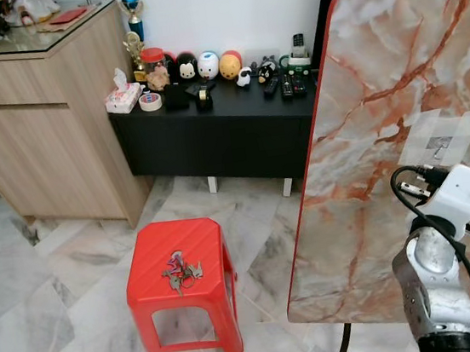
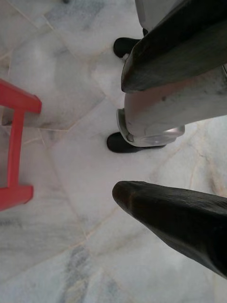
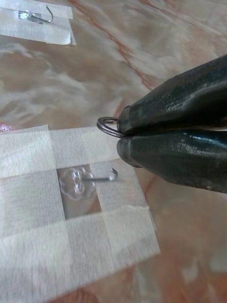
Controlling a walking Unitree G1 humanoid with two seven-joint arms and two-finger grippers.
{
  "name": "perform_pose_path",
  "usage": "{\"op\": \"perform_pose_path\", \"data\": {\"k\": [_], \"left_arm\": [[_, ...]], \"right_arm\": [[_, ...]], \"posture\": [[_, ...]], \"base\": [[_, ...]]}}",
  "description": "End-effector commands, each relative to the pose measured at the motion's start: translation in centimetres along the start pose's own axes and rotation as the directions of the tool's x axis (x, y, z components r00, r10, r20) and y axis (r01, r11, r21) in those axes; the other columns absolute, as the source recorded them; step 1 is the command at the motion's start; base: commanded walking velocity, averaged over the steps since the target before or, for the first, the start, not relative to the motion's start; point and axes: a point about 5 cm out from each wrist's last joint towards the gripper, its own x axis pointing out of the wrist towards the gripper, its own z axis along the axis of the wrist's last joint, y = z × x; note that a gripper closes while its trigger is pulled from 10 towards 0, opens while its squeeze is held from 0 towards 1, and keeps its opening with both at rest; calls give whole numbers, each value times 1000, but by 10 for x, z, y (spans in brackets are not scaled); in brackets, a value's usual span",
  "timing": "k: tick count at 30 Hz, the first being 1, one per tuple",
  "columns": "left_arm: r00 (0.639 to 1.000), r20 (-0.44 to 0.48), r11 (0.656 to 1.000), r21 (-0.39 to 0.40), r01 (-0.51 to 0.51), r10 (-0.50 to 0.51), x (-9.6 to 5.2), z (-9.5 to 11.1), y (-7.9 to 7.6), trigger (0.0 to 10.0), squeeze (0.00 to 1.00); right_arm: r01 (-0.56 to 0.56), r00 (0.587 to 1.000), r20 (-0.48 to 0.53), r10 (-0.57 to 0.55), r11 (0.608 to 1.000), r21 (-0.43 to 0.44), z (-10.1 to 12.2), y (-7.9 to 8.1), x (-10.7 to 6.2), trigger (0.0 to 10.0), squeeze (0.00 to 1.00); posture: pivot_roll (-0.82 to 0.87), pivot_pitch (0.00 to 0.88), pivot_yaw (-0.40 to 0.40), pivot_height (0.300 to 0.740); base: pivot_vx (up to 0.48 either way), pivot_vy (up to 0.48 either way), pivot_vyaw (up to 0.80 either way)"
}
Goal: Hang keys on a hook
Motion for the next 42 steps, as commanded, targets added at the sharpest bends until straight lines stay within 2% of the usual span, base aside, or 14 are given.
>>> {"op": "perform_pose_path", "data": {"k": [1, 6, 9, 11, 15, 21, 32, 38, 42], "left_arm": [[1000, -29, 1000, 12, -5, 5, -1, -5, 3, 10000, 0], [998, -39, 999, 4, -45, 45, -7, -9, 35, 10000, 0], [997, -48, 999, 1, -54, 54, -10, -16, 42, 10000, 0], [997, -58, 999, 1, -51, 51, -13, -24, 39, 10000, 0], [997, -67, 999, 2, -33, 33, -12, -31, 22, 10000, 0], [997, -68, 1000, 1, -28, 28, -12, -32, 19, 10000, 0], [998, -59, 999, -1, -34, 34, -11, -27, 24, 10000, 0], [1000, -26, 1000, 0, -9, 9, -2, -8, 2, 10000, 0], [1000, -20, 1000, 1, -7, 7, 0, -2, -1, 10000, 0]], "right_arm": [[1, 1000, -5, -2, 1000, -14, 1, 0, 4, 10000, 0], [-8, 1000, -22, 7, 1000, -24, 1, 1, 8, 10000, 0], [-19, 999, -28, 18, 999, -38, 0, 3, 10, 10000, 0], [-24, 999, -27, 23, 999, -41, 1, 3, 12, 10000, 0], [-47, 999, -17, 47, 997, -55, 3, 7, 13, 10000, 0], [-63, 998, -23, 62, 996, -59, 2, 10, 14, 10000, 0], [-81, 997, 5, 82, 992, -97, 7, 11, 17, 10000, 0], [-103, 994, -33, 100, 984, -142, 1, 14, 17, 10000, 0], [-114, 993, -39, 108, 980, -166, -1, 15, 17, 10000, 0]], "posture": [[9, 0, -49, 740], [11, 0, -46, 740], [12, 0, -47, 740], [12, 0, -47, 740], [15, 0, -49, 740], [15, 0, -49, 740], [14, 0, -53, 740], [16, 0, -58, 740], [16, 0, -58, 740]], "base": [[0, 0, 0], [0, 0, 0], [0, 0, 0], [0, 0, 0], [0, 0, 0], [0, 0, 0], [0, 0, 0], [0, 0, 0], [0, 0, 0]]}}
